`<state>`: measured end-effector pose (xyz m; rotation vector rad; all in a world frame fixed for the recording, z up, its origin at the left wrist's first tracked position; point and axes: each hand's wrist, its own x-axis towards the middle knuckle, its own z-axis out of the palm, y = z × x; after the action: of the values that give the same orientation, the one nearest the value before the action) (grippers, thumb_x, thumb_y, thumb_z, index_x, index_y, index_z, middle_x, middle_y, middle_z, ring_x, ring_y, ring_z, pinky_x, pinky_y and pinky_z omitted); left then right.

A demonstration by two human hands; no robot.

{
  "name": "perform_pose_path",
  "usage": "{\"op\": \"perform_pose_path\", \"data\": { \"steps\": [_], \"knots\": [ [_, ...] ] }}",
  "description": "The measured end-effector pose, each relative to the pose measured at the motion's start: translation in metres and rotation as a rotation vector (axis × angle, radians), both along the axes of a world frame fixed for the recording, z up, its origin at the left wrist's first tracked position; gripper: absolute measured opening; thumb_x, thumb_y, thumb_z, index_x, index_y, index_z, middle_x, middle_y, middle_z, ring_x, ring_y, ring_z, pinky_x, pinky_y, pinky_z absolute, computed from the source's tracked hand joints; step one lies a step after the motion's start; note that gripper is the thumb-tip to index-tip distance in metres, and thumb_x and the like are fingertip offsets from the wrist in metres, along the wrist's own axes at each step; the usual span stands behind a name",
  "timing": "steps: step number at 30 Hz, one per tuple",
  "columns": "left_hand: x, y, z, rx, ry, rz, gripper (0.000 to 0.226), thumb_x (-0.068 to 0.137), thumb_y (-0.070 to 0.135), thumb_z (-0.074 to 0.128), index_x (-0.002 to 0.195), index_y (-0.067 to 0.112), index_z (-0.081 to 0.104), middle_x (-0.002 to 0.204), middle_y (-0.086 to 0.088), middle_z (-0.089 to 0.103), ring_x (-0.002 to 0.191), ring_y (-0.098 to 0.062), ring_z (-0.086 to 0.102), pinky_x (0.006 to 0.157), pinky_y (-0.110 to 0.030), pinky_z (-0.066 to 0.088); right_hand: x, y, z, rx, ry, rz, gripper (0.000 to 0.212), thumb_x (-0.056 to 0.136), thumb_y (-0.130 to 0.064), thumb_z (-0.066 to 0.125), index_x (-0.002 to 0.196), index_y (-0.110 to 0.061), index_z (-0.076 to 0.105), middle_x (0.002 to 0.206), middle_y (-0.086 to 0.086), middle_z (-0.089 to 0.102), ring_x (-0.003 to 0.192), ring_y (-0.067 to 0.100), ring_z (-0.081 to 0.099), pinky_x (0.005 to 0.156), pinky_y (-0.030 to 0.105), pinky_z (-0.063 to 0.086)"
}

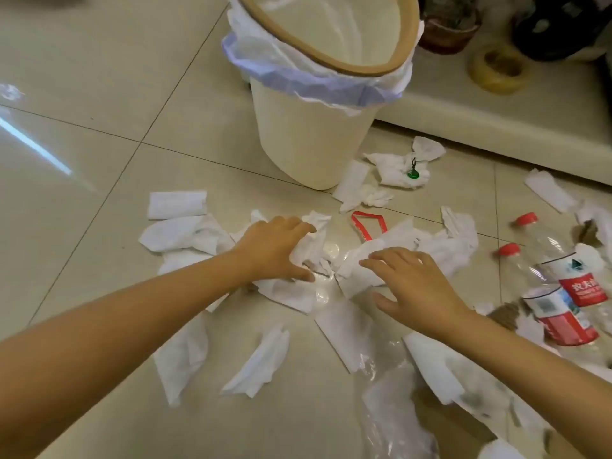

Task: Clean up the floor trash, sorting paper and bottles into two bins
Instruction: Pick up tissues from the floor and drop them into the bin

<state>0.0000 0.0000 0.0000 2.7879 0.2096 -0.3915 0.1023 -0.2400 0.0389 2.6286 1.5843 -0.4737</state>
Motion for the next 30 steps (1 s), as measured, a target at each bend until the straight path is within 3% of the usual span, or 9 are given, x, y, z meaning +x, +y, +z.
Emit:
{"op": "perform_pose_path", "data": {
  "steps": [3, 6, 11, 14, 18, 20, 24, 27, 30],
  "knots": [
    [0.0, -0.005, -0.014, 0.029, 0.176, -0.08, 0.123, 0.055, 0.075, 0.07, 0.15, 0.033, 0.004, 0.159, -0.001, 0.007, 0.143, -0.026, 0.02, 0.106, -0.047, 0.033, -0.012, 0.008, -0.01, 0.006, 0.041, -0.041, 0.047, 0.087, -0.036, 0.06, 0.132, -0.028, 0.049, 0.138, -0.003, 0.05, 0.13, 0.023, 0.043, 0.105, 0.047, 0.033],
    [-0.001, -0.008, -0.03, 0.15, 0.221, -0.156, 0.123, 0.058, 0.069, 0.072, 0.15, 0.032, -0.001, 0.159, -0.003, 0.006, 0.143, -0.027, 0.02, 0.107, -0.048, 0.031, -0.021, 0.012, -0.02, -0.048, 0.078, -0.096, 0.052, 0.089, -0.035, 0.054, 0.139, -0.03, 0.039, 0.146, -0.004, 0.039, 0.136, 0.02, 0.033, 0.11, 0.045, 0.027],
    [-0.004, -0.017, -0.048, 0.203, 0.063, -0.178, 0.078, 0.067, 0.058, 0.062, 0.135, 0.031, 0.033, 0.131, 0.001, 0.044, 0.109, -0.024, 0.05, 0.089, -0.042, 0.035, -0.019, 0.015, -0.033, -0.061, 0.085, -0.212, 0.059, 0.087, -0.04, 0.054, 0.142, -0.032, 0.033, 0.152, -0.003, 0.028, 0.134, 0.022, 0.033, 0.107, 0.046, 0.031],
    [-0.006, -0.021, -0.051, 0.178, -0.035, -0.184, 0.05, 0.083, 0.053, 0.045, 0.124, 0.024, 0.048, 0.111, -0.002, 0.057, 0.092, -0.027, 0.06, 0.089, -0.042, 0.031, -0.023, 0.015, -0.042, -0.098, 0.141, -0.265, 0.071, 0.081, -0.049, 0.059, 0.143, -0.037, 0.025, 0.155, -0.001, 0.017, 0.135, 0.026, 0.031, 0.105, 0.047, 0.033],
    [-0.003, -0.017, -0.045, 0.114, -0.075, -0.145, 0.035, 0.092, 0.043, 0.05, 0.119, 0.022, 0.055, 0.103, -0.001, 0.062, 0.086, -0.026, 0.062, 0.068, -0.03, 0.029, -0.026, 0.017, -0.056, -0.264, 0.24, -0.309, 0.105, 0.066, -0.064, 0.069, 0.145, -0.046, 0.002, 0.158, 0.0, -0.004, 0.144, 0.029, 0.008, 0.109, 0.059, 0.019],
    [-0.001, -0.013, -0.038, 0.013, -0.142, -0.047, 0.029, 0.092, 0.037, 0.051, 0.117, 0.023, 0.058, 0.104, 0.0, 0.062, 0.084, -0.024, 0.062, 0.062, -0.028, 0.032, -0.029, 0.019, -0.063, -0.302, 0.239, -0.3, 0.11, 0.063, -0.064, 0.072, 0.145, -0.047, 0.001, 0.158, 0.003, -0.001, 0.142, 0.032, 0.012, 0.107, 0.06, 0.023],
    [-0.005, -0.009, -0.024, -0.118, -0.362, 0.107, 0.033, 0.087, 0.036, 0.041, 0.098, 0.019, 0.067, 0.084, -0.001, 0.065, 0.063, -0.026, 0.059, 0.053, -0.03, 0.038, -0.037, 0.024, -0.07, -0.272, 0.146, -0.27, 0.087, 0.069, -0.044, 0.074, 0.139, -0.038, 0.022, 0.143, 0.006, 0.023, 0.122, 0.032, 0.036, 0.09, 0.045, 0.042],
    [-0.007, -0.008, -0.016, -0.244, -0.329, 0.249, 0.019, 0.086, 0.022, 0.056, 0.102, 0.022, 0.067, 0.089, 0.003, 0.062, 0.072, -0.023, 0.06, 0.062, -0.033, 0.047, -0.044, 0.026, -0.07, -0.16, 0.176, -0.252, 0.049, 0.083, -0.028, 0.061, 0.129, -0.027, 0.042, 0.128, 0.005, 0.04, 0.103, 0.026, 0.049, 0.07, 0.031, 0.043],
    [-0.01, -0.006, -0.013, -0.291, -0.368, 0.263, 0.02, 0.084, 0.018, 0.061, 0.101, 0.023, 0.068, 0.094, 0.005, 0.065, 0.079, -0.02, 0.062, 0.064, -0.032, 0.048, -0.048, 0.029, -0.066, -0.073, 0.21, -0.219, 0.028, 0.089, -0.023, 0.053, 0.116, -0.021, 0.057, 0.117, 0.003, 0.053, 0.091, 0.024, 0.058, 0.069, 0.028, 0.042]
  ]
}}
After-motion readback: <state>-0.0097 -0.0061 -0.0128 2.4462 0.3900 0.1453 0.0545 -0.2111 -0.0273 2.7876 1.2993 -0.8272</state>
